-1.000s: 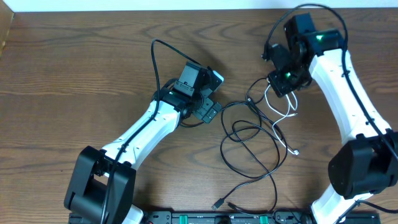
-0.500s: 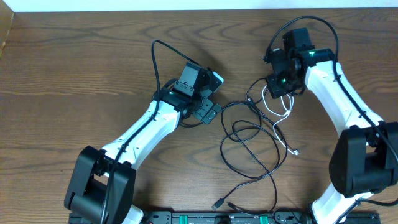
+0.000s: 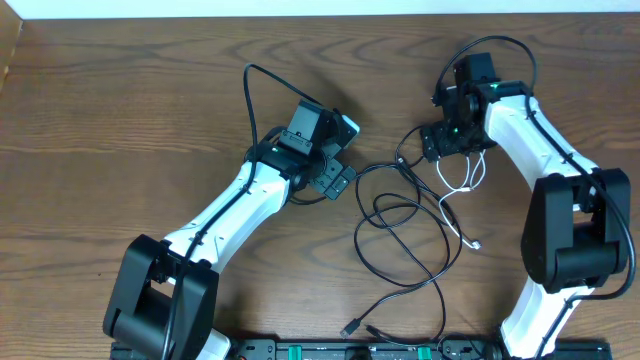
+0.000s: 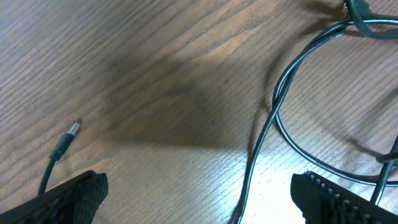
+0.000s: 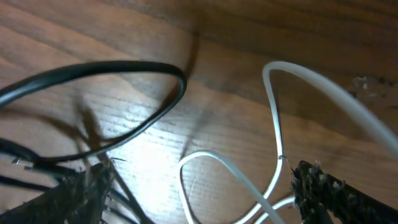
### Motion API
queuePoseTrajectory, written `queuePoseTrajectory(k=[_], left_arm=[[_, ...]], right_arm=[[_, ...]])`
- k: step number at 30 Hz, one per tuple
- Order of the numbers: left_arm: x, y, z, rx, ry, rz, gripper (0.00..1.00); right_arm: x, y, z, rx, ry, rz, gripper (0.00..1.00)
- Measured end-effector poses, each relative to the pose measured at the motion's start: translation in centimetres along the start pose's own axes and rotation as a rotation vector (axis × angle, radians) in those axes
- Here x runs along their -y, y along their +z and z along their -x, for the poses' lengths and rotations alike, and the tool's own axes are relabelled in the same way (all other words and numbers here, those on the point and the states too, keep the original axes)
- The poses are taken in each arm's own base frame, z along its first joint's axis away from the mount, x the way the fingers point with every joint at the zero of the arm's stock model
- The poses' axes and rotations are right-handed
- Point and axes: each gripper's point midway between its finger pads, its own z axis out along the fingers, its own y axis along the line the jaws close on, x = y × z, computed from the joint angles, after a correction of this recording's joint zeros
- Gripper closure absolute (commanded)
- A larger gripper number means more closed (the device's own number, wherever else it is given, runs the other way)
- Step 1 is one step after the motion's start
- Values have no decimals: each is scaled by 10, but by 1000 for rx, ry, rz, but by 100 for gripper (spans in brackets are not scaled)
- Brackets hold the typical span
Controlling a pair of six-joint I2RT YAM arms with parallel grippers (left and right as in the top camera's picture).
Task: Untangle cables
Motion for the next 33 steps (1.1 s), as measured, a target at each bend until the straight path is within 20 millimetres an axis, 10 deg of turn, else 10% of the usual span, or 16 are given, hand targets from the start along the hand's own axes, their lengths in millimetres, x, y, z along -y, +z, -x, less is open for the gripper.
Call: queuePoseTrajectory(k=[33], left_arm=[[2, 0, 1, 4, 0, -14, 1]], right_arm=[[23, 15, 11, 93, 283, -106, 15]])
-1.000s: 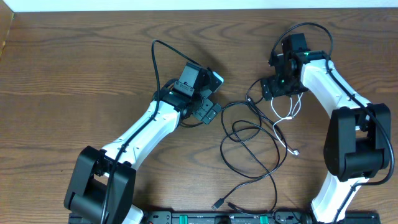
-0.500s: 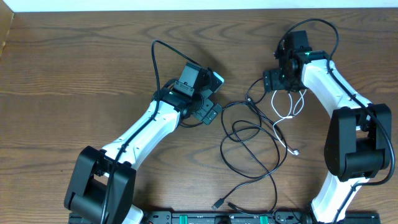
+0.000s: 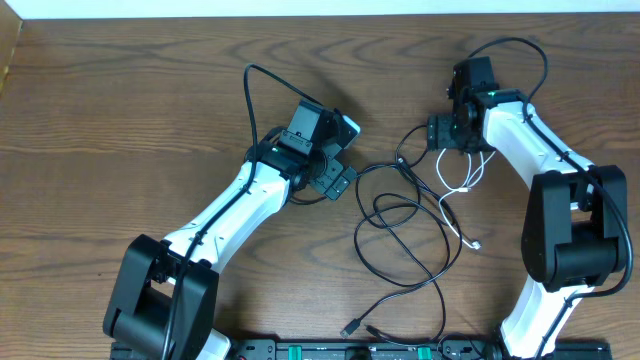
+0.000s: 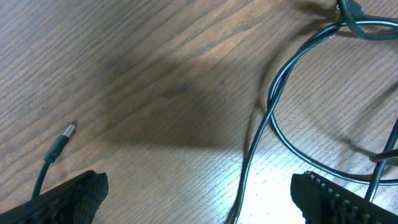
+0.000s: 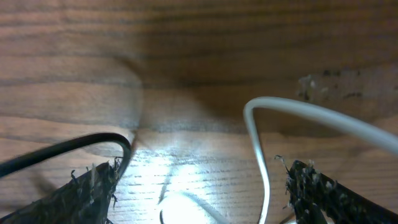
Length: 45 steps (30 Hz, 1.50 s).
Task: Untangle cables
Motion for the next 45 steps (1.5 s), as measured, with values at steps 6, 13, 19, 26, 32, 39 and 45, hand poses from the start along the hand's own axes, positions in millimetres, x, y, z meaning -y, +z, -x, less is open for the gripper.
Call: queuePoseTrajectory(k=[6, 13, 19, 26, 32, 39, 45], left_arm=[[0, 0, 0, 0, 0, 0, 1], [0, 0, 0, 0, 0, 0, 1], [0, 0, 0, 0, 0, 0, 1], [0, 0, 0, 0, 0, 0, 1], [0, 0, 0, 0, 0, 0, 1], [0, 0, 0, 0, 0, 0, 1], [0, 0, 0, 0, 0, 0, 1]], right_arm=[[2, 6, -3, 8, 9, -1, 16], [13, 15, -11, -2, 32, -10, 17], [21, 22, -17, -4, 51, -18, 21], [24, 23, -15, 21, 75, -25, 65], [23, 24, -12, 36, 96, -21, 87], [22, 24, -10, 43, 111, -12, 99], [21, 24, -10, 42, 111, -9, 99]])
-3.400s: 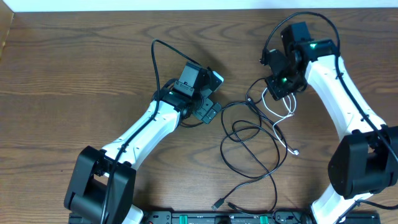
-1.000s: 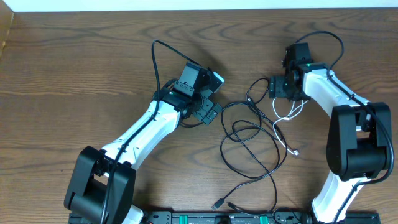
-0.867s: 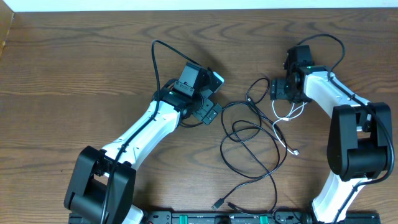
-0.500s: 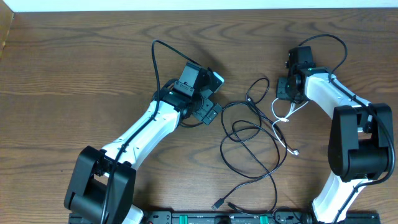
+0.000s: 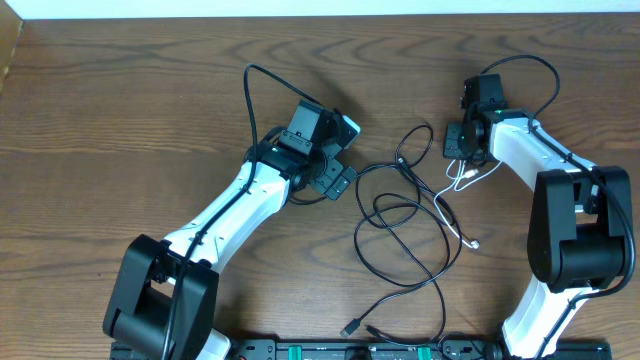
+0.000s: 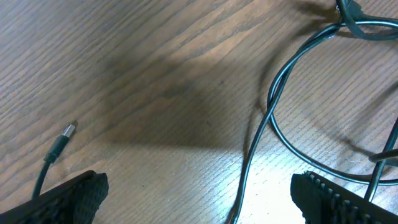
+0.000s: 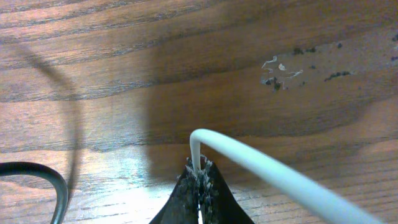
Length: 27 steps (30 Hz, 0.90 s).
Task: Untangle cables
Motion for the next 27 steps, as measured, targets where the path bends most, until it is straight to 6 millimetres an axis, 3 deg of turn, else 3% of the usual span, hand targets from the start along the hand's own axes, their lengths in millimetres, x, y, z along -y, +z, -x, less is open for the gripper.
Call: queuePoseTrajectory(k=[5, 9, 12, 15, 17, 20, 27], left_arm=[[0, 0, 0, 0, 0, 0, 1], [0, 0, 0, 0, 0, 0, 1], [0, 0, 0, 0, 0, 0, 1], [0, 0, 0, 0, 0, 0, 1], [0, 0, 0, 0, 0, 0, 1], [0, 0, 0, 0, 0, 0, 1], [0, 0, 0, 0, 0, 0, 1]], right_arm=[[3, -3, -4, -25, 0, -3, 99], [5, -27, 5, -13, -14, 1, 99], [-1, -77, 42, 117, -25, 30, 99], [-8, -160, 86, 330, -29, 77, 99], [-9, -205, 99, 437, -27, 101, 99], [-8, -268, 105, 580, -24, 131, 99], [0, -362, 95, 785, -11, 171, 99]])
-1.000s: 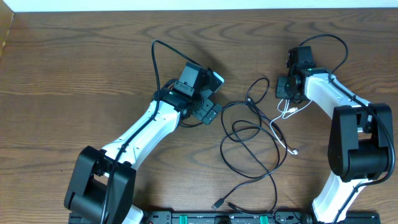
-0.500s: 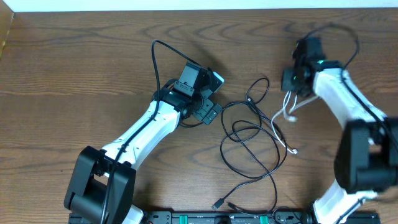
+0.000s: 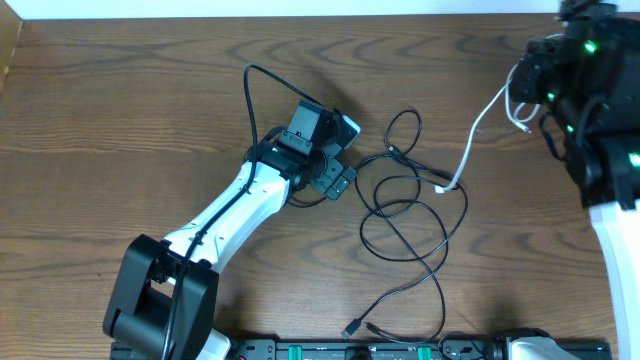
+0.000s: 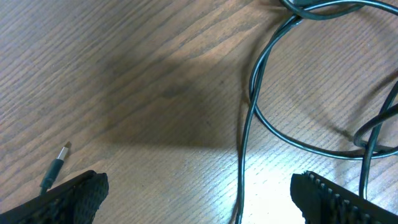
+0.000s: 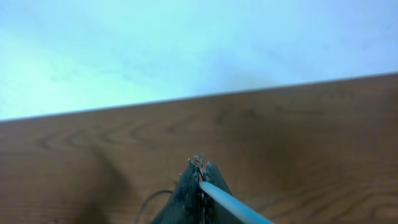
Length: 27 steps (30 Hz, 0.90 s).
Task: Untangle cables
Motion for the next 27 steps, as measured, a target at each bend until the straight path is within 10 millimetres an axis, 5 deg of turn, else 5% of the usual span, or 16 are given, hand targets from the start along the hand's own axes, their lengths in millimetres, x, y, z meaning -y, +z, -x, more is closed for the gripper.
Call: queuePoseTrajectory(k=[7, 14, 27], left_arm=[[0, 0, 0, 0, 0, 0, 1], [0, 0, 0, 0, 0, 0, 1], [0, 0, 0, 0, 0, 0, 1]], right_arm=[[-2, -68, 42, 179, 10, 18, 99], [1, -86, 49, 222, 14, 5, 99], [-109, -97, 20, 95, -56, 518, 99]])
